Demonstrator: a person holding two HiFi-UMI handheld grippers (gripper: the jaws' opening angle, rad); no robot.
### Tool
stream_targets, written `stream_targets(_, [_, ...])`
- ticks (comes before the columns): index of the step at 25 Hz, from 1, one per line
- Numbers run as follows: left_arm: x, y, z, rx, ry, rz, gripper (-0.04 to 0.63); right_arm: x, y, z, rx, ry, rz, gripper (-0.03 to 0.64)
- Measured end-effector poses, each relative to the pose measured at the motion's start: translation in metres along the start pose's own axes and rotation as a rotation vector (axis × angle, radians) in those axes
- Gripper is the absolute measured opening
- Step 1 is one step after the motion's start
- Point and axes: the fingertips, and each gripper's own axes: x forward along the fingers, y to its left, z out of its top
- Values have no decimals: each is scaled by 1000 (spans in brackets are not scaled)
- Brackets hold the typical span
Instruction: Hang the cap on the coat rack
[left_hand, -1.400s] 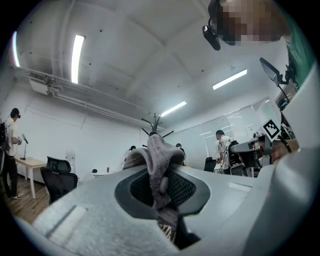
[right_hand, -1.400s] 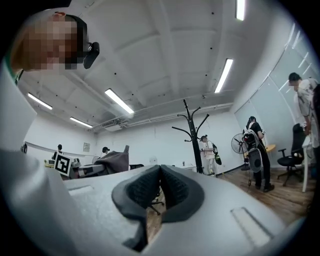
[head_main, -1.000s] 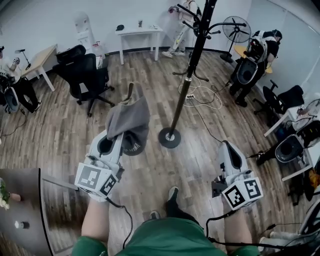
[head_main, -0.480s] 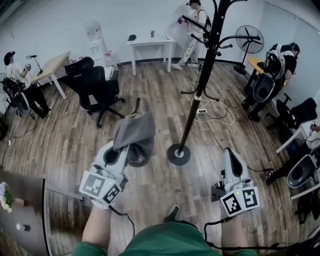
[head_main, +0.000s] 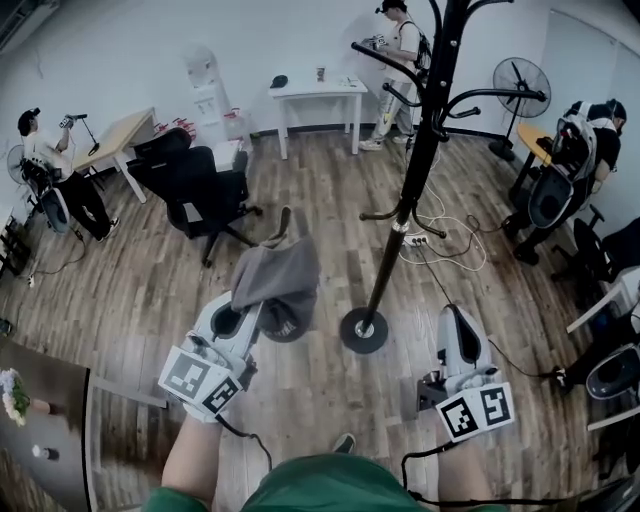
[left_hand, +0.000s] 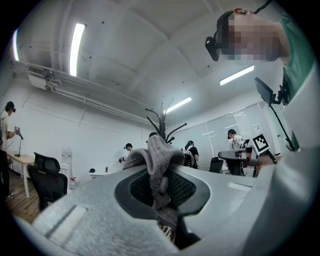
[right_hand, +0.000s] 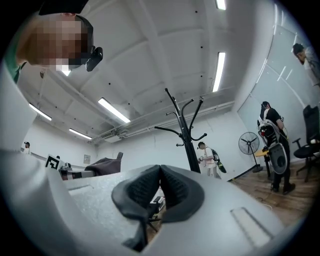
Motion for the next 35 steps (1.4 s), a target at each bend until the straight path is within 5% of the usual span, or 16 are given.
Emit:
stream_targets(13, [60, 17, -2, 36, 15, 51, 37, 50, -49, -3, 26, -6, 45, 2])
stream_targets(19, [87, 40, -5, 8, -13, 30, 37, 51, -61, 0, -37, -2, -24, 2])
stream_targets(35, [223, 141, -30, -23, -77, -232, 37, 151, -77, -20, -165, 10, -282, 2])
